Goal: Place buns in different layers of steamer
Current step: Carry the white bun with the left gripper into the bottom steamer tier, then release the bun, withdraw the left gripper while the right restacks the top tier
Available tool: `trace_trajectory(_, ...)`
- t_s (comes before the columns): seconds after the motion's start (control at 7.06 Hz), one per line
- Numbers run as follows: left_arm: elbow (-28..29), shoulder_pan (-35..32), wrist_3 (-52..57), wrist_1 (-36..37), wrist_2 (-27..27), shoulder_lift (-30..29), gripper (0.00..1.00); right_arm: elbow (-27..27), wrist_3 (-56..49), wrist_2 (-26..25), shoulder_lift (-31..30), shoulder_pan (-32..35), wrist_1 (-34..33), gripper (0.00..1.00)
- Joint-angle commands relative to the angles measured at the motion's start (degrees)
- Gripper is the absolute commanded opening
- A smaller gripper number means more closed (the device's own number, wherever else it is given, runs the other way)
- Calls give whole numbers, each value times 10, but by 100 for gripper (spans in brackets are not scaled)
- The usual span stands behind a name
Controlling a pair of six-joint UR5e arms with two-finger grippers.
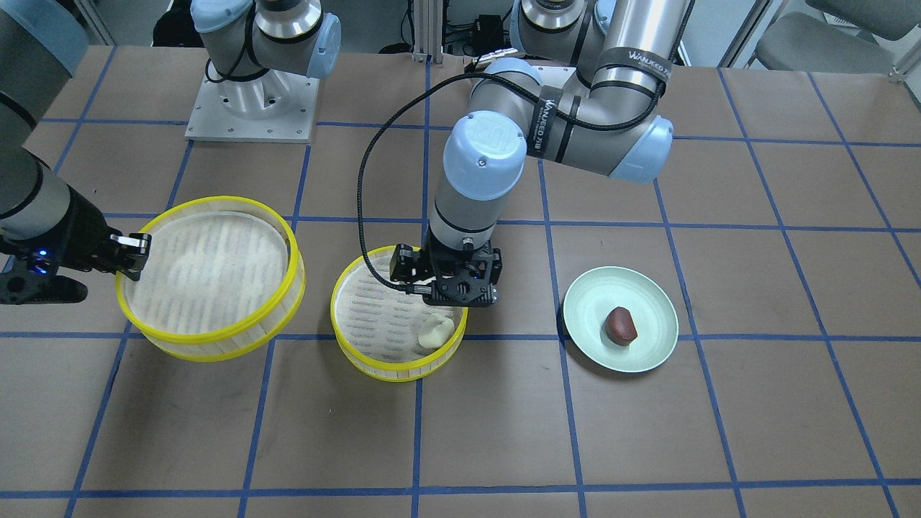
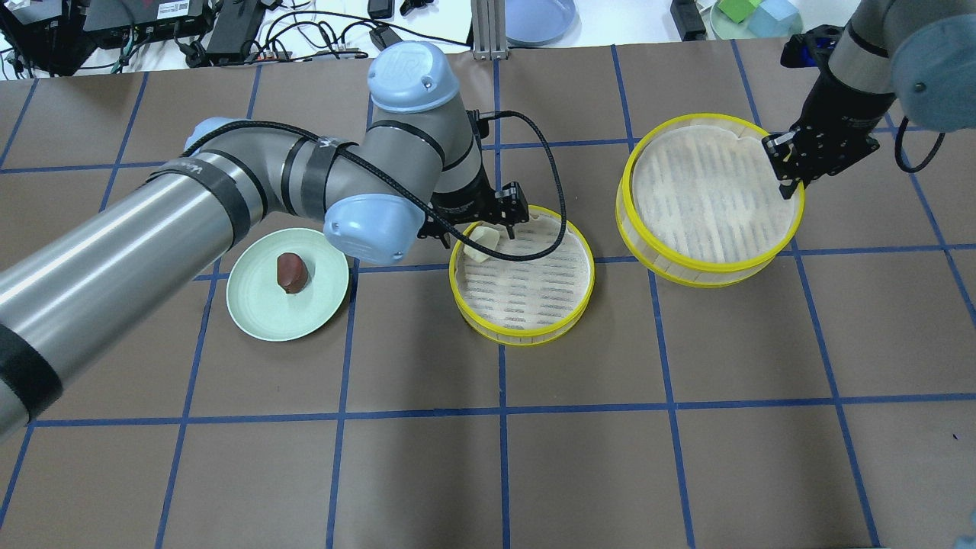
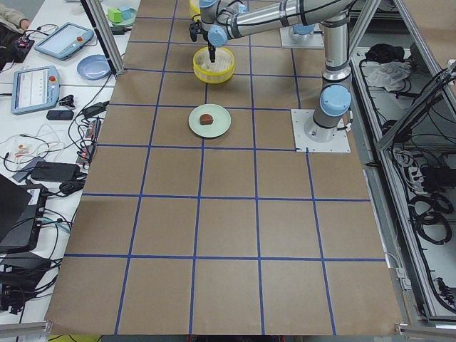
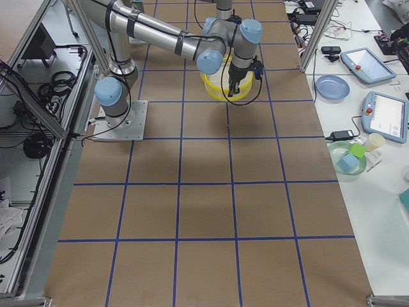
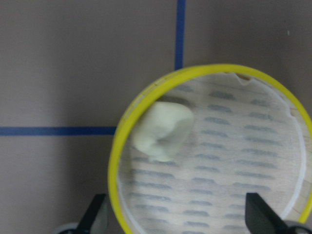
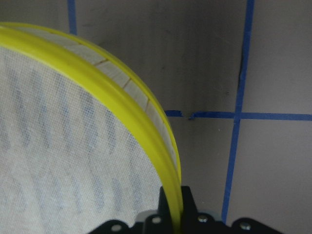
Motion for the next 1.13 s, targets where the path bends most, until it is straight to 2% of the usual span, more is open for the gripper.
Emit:
trace_trajectory(0.0, 1, 98, 166, -23, 27, 29, 100, 0, 42, 4, 2, 69, -3, 0)
trace_trajectory(0.42, -36, 228, 356, -44, 23, 36, 100, -3, 175, 6, 55, 201, -13, 0)
trace_trajectory(0.71, -68, 272, 429, -46, 29, 22, 100, -3, 213, 7, 79, 219, -11, 0)
trace_trajectory(0.99, -74, 291, 405, -50, 23, -2, 100, -3, 231, 6, 86, 231, -13, 0)
